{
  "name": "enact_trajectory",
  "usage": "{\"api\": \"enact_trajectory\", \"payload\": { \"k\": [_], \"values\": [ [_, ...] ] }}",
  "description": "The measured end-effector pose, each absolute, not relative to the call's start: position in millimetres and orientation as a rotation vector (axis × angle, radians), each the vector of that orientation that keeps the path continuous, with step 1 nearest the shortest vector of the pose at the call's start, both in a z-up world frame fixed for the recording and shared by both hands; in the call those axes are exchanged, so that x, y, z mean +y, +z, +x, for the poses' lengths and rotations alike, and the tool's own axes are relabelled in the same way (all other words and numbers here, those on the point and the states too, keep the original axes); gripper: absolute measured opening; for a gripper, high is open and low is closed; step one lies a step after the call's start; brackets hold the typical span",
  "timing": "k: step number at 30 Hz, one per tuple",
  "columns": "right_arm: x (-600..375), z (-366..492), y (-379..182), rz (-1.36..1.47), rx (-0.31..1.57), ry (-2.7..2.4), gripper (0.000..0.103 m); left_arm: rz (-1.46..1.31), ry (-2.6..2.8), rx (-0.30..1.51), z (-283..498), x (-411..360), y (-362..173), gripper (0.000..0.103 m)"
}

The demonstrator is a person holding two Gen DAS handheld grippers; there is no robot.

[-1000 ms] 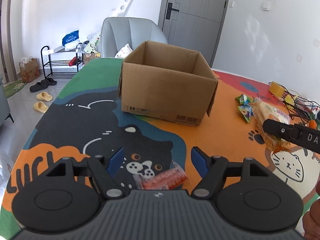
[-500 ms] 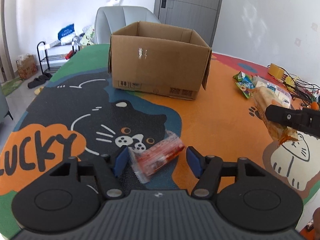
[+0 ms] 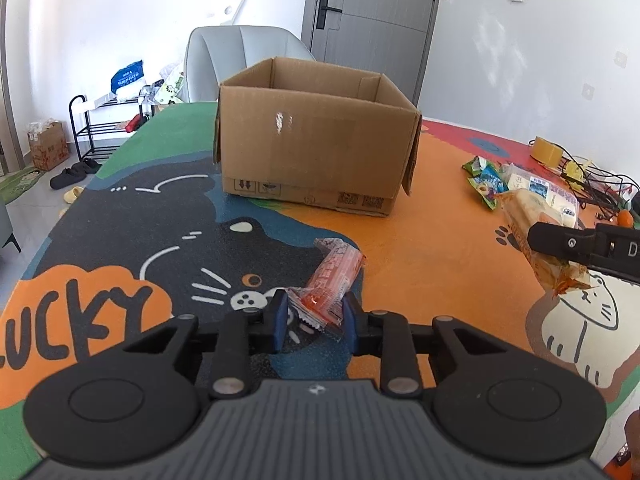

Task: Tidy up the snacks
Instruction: 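Carry the orange pack with the left tool while the right tool carries the cream pack to the box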

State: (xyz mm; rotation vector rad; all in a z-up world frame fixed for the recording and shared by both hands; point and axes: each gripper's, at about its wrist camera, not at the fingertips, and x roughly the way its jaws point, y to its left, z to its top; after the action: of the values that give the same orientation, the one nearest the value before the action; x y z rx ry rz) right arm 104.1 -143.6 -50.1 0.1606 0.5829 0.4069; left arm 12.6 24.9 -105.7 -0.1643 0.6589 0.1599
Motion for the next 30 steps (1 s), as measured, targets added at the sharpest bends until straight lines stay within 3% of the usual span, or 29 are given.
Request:
{"api": "enact_trajectory", "payload": {
  "k": [13,30],
  "values": [
    [-135,109,-36,0.156,0.541,0.431,0.036,-0.173,0.185,0.564,10,41,-80,0.018],
    [-111,125,-11,0.136,0.471,0.475,0.036,-0.197,0.237,0.447,22,68,-40,0.018]
  ]
}}
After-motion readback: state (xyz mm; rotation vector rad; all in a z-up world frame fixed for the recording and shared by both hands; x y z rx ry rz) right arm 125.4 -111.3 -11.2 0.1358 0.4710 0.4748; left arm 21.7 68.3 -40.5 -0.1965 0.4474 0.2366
